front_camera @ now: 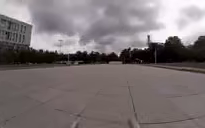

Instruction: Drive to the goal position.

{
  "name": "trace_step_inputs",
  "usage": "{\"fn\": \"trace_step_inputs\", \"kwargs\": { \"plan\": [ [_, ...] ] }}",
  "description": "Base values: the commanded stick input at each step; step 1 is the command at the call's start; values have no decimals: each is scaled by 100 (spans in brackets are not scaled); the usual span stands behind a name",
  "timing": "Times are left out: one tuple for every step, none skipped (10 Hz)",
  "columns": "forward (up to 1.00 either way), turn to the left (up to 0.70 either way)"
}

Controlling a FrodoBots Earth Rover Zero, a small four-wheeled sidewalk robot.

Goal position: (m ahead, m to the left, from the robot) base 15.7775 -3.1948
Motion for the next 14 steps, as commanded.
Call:
{"fn": "trace_step_inputs", "kwargs": {
  "plan": [
    [100,0],
    [100,0],
    [100,0],
    [100,0],
    [100,0],
    [100,0],
    [100,0],
    [100,0],
    [100,0],
    [100,0],
    [100,0],
    [100,0],
    [100,0],
    [100,0]
  ]
}}
